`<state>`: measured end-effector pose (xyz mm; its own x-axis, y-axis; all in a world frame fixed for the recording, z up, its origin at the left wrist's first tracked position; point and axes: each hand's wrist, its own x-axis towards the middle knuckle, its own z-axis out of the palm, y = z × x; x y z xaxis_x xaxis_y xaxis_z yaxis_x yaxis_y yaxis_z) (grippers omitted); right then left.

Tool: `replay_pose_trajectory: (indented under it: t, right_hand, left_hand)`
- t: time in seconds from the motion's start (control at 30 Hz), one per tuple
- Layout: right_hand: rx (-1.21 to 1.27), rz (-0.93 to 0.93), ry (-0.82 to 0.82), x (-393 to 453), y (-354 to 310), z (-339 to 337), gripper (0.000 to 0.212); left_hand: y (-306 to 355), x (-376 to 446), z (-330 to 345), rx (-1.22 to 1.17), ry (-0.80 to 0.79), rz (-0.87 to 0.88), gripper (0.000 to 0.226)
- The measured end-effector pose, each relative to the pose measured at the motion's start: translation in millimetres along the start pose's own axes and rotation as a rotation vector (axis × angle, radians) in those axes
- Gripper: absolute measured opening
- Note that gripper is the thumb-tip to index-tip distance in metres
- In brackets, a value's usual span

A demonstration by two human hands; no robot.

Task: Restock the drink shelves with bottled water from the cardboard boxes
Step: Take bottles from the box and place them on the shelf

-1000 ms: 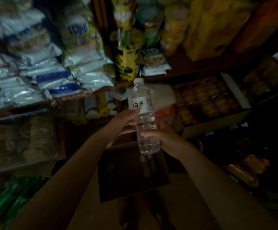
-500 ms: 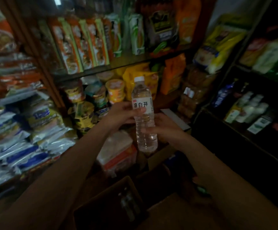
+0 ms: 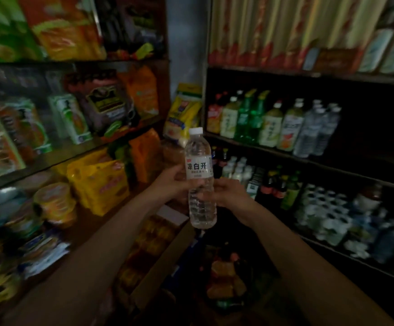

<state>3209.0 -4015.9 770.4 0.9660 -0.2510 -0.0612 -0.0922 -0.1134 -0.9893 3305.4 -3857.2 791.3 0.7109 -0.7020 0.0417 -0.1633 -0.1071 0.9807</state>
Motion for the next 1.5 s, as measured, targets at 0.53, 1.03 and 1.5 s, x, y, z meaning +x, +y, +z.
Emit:
replay_pose_trajectory:
  t: [0.53,1.03,1.5]
  right_hand:
    - [-0.098,0.005,0.344,-21,23,-239,0.038]
    - [-0.268,-0.013,0.545,77,49,-378,0.031]
    - [-0.409,-0.003,0.56,142,81,-498,0.042]
  left_hand:
    - [47,162,217,-0.048,-0.297,0.109,0.044]
    - [45,336,301,0.026,-0.37,0.186,0.058]
    - [33,440,380,0.164,-0.236,0.268,0.056]
